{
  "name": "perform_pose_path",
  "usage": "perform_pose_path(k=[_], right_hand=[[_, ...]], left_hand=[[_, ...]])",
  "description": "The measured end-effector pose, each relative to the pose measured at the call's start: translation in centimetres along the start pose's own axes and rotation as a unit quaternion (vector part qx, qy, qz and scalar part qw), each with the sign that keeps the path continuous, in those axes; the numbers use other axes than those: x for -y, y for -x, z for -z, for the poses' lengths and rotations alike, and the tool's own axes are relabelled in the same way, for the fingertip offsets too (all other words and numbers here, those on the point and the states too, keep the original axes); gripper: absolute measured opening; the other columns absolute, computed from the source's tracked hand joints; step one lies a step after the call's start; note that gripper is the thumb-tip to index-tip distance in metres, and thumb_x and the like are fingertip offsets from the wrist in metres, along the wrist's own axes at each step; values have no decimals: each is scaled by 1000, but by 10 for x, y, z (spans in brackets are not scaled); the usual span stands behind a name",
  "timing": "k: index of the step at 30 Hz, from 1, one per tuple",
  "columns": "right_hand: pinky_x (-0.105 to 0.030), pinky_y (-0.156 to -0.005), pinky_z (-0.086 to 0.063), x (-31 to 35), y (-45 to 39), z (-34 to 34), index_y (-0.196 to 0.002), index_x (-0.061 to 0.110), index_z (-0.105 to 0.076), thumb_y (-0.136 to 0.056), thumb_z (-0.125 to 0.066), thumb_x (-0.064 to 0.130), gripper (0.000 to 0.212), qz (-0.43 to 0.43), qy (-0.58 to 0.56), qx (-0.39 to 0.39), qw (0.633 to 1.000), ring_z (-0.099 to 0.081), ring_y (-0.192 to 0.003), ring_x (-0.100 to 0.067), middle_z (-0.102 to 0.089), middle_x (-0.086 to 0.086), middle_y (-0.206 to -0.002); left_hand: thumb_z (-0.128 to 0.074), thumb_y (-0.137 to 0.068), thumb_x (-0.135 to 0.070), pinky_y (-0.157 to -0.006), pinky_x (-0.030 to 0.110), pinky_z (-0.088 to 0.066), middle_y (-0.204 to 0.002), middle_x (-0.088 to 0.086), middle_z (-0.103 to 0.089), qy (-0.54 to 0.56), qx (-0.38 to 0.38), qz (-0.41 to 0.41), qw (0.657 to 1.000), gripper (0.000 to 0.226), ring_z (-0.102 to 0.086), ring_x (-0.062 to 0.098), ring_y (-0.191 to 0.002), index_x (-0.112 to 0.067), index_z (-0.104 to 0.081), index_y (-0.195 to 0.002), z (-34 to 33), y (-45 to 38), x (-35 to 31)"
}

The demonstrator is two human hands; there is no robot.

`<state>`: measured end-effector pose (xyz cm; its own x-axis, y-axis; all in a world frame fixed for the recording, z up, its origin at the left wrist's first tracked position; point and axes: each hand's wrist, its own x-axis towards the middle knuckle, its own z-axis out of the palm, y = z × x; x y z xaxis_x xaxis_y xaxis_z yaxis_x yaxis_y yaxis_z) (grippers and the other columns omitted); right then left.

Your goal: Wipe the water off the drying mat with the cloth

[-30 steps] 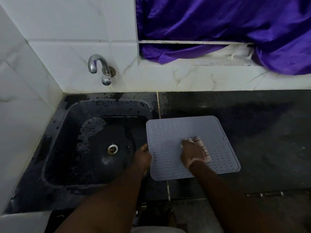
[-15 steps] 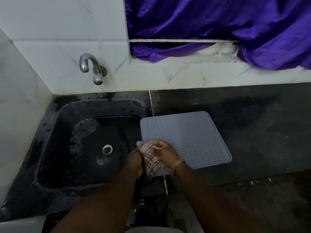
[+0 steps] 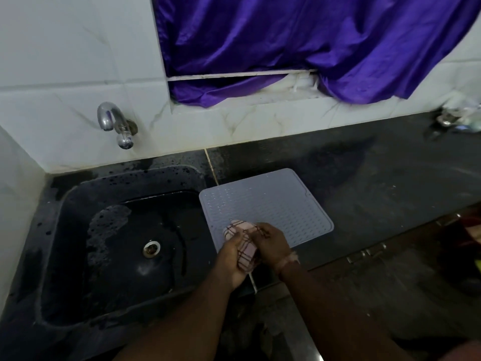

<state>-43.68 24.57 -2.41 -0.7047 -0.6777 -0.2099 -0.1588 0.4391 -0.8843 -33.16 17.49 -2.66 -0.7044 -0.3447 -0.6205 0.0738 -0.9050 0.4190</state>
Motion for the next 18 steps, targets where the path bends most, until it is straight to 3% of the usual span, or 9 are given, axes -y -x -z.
perform_pose_path(k=[2,4,6,8,11,12,14,16,18], right_hand=[[-40,-102,-50,-9,12,-4,-128,18,-66,-90,-63,43,46,59,119,-5,991,-61,-111,-14,-67,-3,-121],[-39,-110,-42,-18,21,-7,-144,17,-52,-86,-56,62,73,96,141,10,985,-53,-124,-17,-57,-4,-136],[-37,-113,-40,-23,24,-6,-148,26,-47,-86,-53,72,78,111,120,29,986,-50,-131,-13,-55,3,-143],[-33,-112,-41,-32,17,2,-149,33,-44,-81,-59,74,81,68,93,26,993,-50,-131,-10,-55,9,-143],[-35,-108,-47,-32,12,27,-138,30,-56,-90,-66,37,50,64,60,12,996,-59,-122,-5,-64,13,-131],[-34,-106,-49,-34,10,35,-132,26,-62,-92,-63,25,40,55,41,7,998,-62,-117,-4,-67,12,-126],[-35,-98,-53,-38,4,58,-116,18,-70,-92,-59,18,27,14,62,-19,998,-67,-107,-12,-73,4,-111],[-33,-76,-55,-44,-3,86,-100,10,-70,-86,-57,18,20,-32,106,-50,993,-70,-94,-30,-73,-11,-97],[-32,-54,-55,-52,-11,117,-97,7,-65,-92,-56,10,11,-113,50,-75,990,-73,-70,-36,-71,-20,-86]], left_hand=[[-46,-101,-50,-94,42,-53,-126,19,-69,11,-18,-3,1000,59,-64,33,-120,-5,-59,-137,-1,-3,8],[-48,-97,-58,-92,41,-54,-121,18,-71,15,-34,-5,999,62,-66,31,-116,-6,-64,-128,-5,-3,13],[-49,-98,-56,-90,40,-55,-116,15,-74,-1,-40,-7,999,56,-68,28,-111,-8,-68,-123,-11,-3,13],[-48,-102,-44,-88,39,-56,-114,14,-75,-43,-17,5,999,48,-70,26,-107,-7,-68,-125,-16,-3,13],[-52,-102,-34,-74,35,-57,-90,9,-76,-111,-16,28,993,38,-73,17,-70,-4,-68,-119,-26,-8,16],[-54,-101,-37,-77,36,-56,-88,8,-76,-129,-22,35,991,38,-72,17,-71,-6,-70,-117,-28,-9,18],[-56,-99,-43,-85,37,-56,-104,11,-76,-160,-31,50,985,38,-71,25,-96,-12,-73,-115,-38,-14,26],[-55,-100,-36,-86,36,-56,-114,10,-72,-237,-60,22,969,33,-66,27,-108,-14,-71,-118,-42,-23,36],[-53,-101,-26,-87,37,-56,-111,8,-70,-390,-139,-74,907,22,-66,26,-102,-16,-70,-110,-34,-35,40]])
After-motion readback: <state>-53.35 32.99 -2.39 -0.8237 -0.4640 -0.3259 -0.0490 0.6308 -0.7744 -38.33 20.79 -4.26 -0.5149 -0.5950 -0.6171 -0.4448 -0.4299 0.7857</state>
